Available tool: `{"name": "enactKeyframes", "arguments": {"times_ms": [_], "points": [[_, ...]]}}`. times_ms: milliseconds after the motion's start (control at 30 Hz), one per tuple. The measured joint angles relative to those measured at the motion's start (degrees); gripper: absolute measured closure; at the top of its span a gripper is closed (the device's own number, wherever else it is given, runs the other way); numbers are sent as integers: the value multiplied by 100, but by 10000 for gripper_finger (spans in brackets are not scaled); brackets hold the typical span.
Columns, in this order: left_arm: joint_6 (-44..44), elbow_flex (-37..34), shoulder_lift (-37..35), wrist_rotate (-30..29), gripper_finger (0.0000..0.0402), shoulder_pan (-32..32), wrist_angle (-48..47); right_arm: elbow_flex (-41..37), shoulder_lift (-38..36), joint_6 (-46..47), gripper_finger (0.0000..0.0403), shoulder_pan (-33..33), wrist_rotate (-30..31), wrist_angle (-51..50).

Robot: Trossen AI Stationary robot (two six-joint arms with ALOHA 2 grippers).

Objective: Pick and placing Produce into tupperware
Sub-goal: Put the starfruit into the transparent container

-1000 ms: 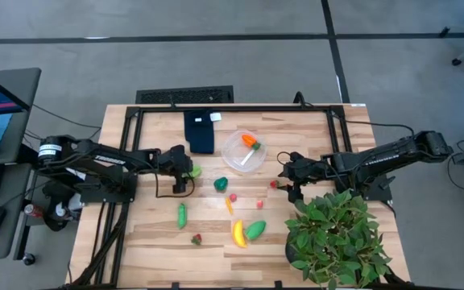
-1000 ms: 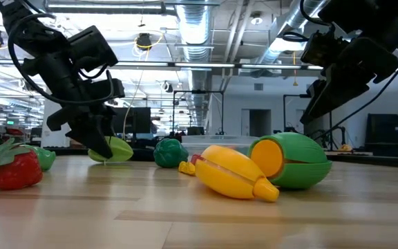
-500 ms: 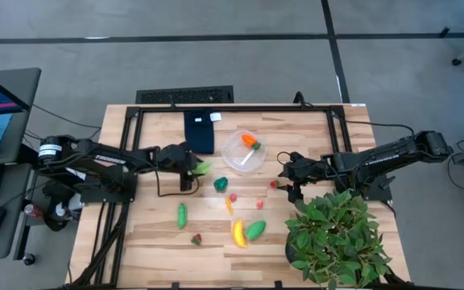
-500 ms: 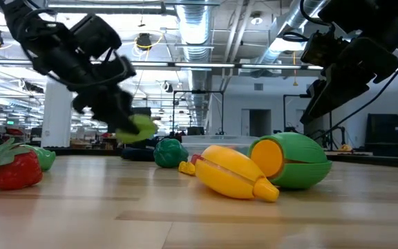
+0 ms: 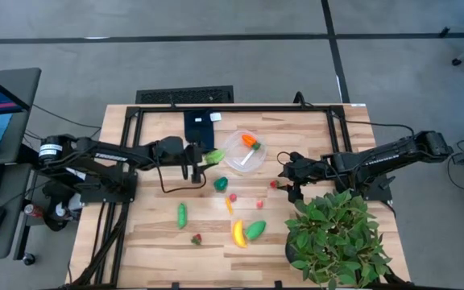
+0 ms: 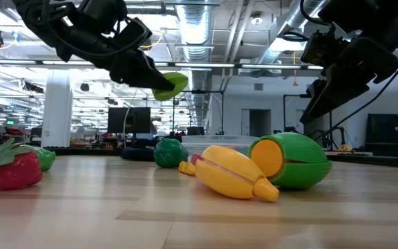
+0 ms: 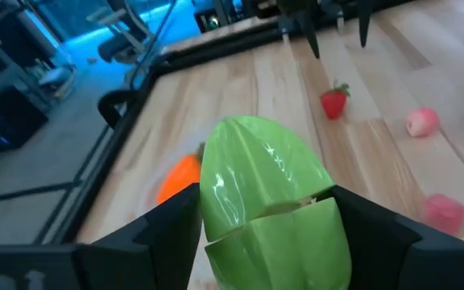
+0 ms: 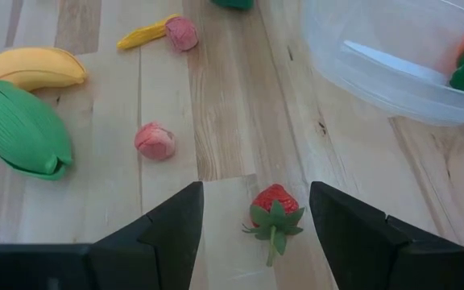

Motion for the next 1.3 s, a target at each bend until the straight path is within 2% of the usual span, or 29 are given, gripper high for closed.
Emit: {"name": "enactKeyframes", "arguments": {"times_ms": [400,767,833,1067,1300], "points": [[70,30,170,20,170,189,706,0,0,0,181,0,0,26],[88,45,1716,94,170,369,2808,0,0,2,181,0,0,46],[61,181,1967,96,170,436,2901,0,0,2,181,0,0,46],[-16,1128,2825,330,170,580,2484,0,0,2,181,0,0,44],[-66,2163,3099,343,170,748,705,0,0,4,181,0,0,18]]}}
